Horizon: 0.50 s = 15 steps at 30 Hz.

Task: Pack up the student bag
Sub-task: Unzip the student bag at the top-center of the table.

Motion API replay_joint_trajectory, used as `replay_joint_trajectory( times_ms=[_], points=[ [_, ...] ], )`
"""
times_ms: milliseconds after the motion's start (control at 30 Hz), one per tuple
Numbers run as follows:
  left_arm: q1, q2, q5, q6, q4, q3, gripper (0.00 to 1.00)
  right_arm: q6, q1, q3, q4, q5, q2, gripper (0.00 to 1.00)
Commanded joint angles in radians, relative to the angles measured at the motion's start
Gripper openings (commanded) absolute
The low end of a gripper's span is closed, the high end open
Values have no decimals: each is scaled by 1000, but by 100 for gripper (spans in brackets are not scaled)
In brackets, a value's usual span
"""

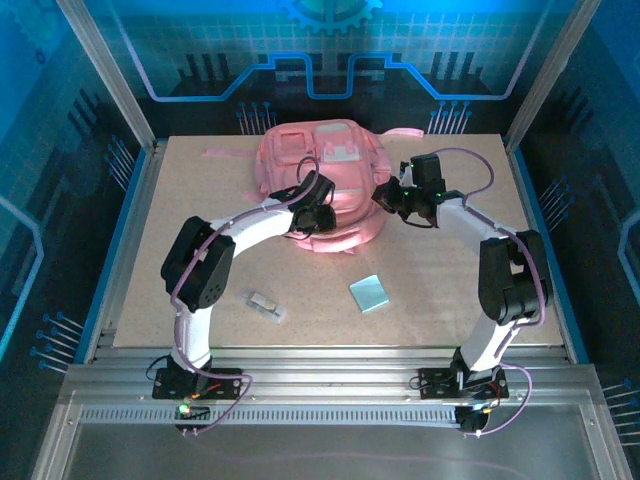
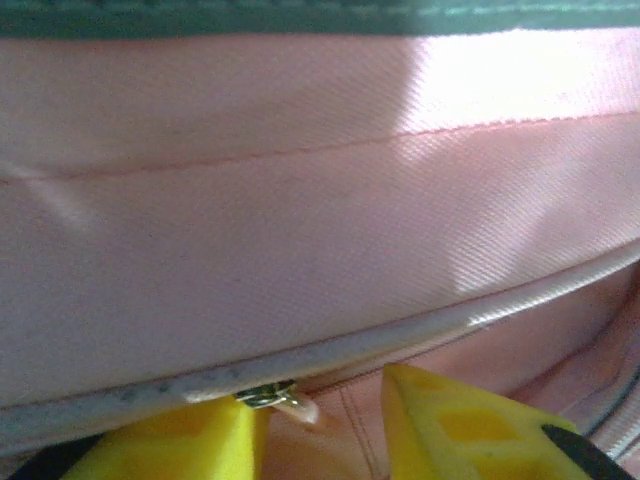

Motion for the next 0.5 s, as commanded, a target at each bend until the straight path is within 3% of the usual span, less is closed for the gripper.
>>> replay_joint_trajectory(
  times_ms=[0, 67, 100, 267, 333, 467],
  points=[
    [3, 43, -68, 3, -20, -4, 35, -11, 8, 9, 19, -14, 20, 4],
    [3, 57, -88, 7, -38, -8, 36, -12, 8, 11, 23, -16, 21, 5],
    [3, 62, -92, 7, -30, -19, 32, -12, 7, 13, 23, -16, 18, 5],
    [3, 61, -78, 10, -10, -27, 0, -24, 12, 24, 17, -17, 22, 7],
    [-2, 42, -71, 21, -13, -19, 0, -29, 18, 44, -6, -12, 34, 14],
    [-15, -28, -10, 53, 26, -49, 0, -26, 42, 72, -13, 15, 72, 41]
  ],
)
